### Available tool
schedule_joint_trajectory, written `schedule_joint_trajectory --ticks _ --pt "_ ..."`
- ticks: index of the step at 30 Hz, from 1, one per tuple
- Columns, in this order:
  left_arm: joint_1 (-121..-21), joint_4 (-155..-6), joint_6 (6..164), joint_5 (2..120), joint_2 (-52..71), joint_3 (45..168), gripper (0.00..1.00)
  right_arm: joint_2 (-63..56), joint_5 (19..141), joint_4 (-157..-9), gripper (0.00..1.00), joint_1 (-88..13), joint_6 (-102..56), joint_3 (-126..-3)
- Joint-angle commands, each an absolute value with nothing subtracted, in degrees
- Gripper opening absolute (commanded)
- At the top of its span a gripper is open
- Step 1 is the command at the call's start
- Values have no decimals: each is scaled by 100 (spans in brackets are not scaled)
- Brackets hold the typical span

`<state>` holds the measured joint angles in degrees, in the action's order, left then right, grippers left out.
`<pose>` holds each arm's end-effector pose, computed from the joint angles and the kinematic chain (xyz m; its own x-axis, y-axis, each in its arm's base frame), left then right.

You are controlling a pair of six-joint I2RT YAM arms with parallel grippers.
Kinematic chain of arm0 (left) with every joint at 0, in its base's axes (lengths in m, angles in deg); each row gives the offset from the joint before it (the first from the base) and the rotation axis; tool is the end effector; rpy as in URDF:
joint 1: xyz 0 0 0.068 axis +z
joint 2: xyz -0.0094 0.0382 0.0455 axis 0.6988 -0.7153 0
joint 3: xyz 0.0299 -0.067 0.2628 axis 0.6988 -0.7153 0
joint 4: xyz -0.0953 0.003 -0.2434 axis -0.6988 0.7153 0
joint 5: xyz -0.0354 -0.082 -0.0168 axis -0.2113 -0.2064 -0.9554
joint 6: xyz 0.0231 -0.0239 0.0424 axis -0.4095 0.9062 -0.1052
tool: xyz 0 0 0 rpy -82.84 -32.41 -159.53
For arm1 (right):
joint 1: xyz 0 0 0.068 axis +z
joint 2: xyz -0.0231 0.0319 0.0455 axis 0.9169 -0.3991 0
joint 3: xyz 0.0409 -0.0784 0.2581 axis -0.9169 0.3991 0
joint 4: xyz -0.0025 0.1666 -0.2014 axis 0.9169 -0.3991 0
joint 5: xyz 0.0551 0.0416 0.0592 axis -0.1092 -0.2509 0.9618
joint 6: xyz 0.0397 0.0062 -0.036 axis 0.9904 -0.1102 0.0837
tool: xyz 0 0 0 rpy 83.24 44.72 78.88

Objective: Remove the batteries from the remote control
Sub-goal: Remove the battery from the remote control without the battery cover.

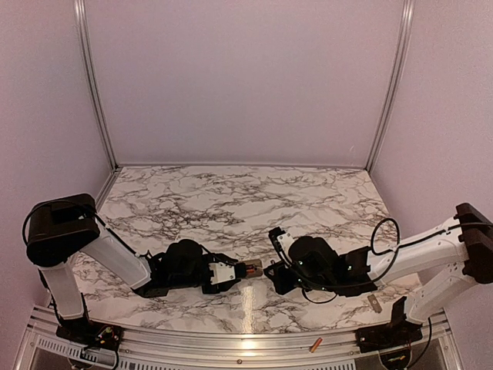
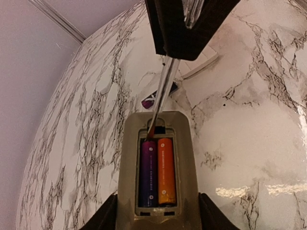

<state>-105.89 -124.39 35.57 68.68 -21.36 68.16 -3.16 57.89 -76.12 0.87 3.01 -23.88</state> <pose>0.1534 -0.2839 0.1047 0.3780 0.5928 -0.7111 0.8245 0.1338 0.5498 0.1143 0.2510 0.1705 -0.6520 -0.1944 -0.7329 -0.5557 0.7801 0.2875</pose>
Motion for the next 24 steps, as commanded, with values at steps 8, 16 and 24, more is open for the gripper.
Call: schedule_joint_trajectory --ticks 8,16,24 --pt "-10630 -12508 3579 6869 -2198 6928 0 -634 5665 -7614 0 118 321 -2678" --pt "-10638 -12508 3571 6869 -2196 6925 0 -648 5749 -7390 0 62 226 -2620" --pt "-10638 -12547 3571 6785 -2193 6911 0 -683 6774 -6786 0 -55 74 -2404"
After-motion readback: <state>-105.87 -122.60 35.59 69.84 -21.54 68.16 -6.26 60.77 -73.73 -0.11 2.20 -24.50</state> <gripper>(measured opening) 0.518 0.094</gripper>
